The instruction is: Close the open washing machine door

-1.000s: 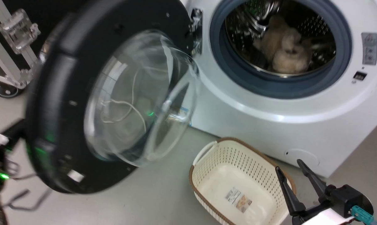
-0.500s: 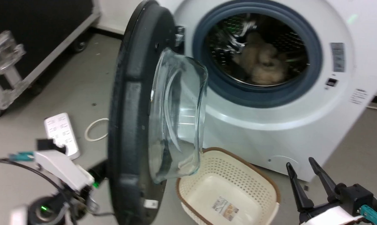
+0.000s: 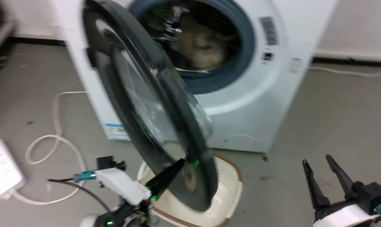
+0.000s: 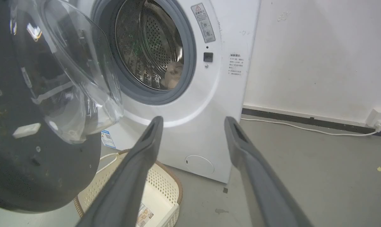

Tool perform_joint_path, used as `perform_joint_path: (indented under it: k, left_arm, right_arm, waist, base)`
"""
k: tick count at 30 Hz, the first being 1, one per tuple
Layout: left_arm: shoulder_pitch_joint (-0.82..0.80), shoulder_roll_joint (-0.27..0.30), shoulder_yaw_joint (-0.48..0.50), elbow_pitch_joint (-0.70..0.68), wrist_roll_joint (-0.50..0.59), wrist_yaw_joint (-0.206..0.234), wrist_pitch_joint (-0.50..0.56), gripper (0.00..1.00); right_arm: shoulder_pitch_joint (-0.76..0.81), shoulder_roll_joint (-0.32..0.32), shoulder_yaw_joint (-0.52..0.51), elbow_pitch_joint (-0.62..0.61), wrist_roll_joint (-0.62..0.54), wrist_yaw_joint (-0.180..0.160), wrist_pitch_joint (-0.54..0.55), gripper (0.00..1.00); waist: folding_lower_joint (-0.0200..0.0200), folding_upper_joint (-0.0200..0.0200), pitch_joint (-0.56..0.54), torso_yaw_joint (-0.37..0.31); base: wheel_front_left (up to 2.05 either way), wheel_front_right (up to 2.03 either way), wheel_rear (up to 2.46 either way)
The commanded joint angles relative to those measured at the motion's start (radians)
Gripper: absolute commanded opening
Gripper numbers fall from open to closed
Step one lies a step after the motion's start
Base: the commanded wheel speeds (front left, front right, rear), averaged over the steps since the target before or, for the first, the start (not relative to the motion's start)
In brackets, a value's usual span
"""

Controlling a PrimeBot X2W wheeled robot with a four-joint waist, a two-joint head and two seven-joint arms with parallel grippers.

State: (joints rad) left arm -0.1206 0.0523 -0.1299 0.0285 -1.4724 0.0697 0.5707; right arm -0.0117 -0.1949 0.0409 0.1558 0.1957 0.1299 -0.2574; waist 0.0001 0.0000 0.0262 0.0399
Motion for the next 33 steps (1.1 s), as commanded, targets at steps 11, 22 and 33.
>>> perform_joint_path:
  k: [11, 22, 33]
  left_arm:
    - [-0.234, -0.002, -0.168, 0.183, -0.146, -0.057, -0.376, 0.00]
    - [-0.536, -0.002, -0.211, 0.491, -0.267, -0.158, -0.705, 0.00]
    - [-0.539, 0.015, -0.306, 0.560, -0.197, -0.200, -0.765, 1.00]
  right_arm:
    - [-0.080, -0.022, 0.024, 0.001, 0.043, 0.001, -0.004, 1.00]
    - [-0.109, -0.010, 0.040, 0.020, 0.062, 0.001, -0.004, 1.00]
    - [-0.085, -0.009, 0.027, -0.003, 0.056, 0.001, -0.004, 1.00]
  waist:
    - [-0.0001, 0.0000, 0.161, -0.309]
    - [-0.0001, 0.0000, 0.211, -0.431]
    - [-0.0001, 0.0000, 0.154, -0.330]
  base:
    - [0.00, 0.00, 0.00]
    - [0.00, 0.00, 0.00]
    - [0.00, 0.00, 0.00]
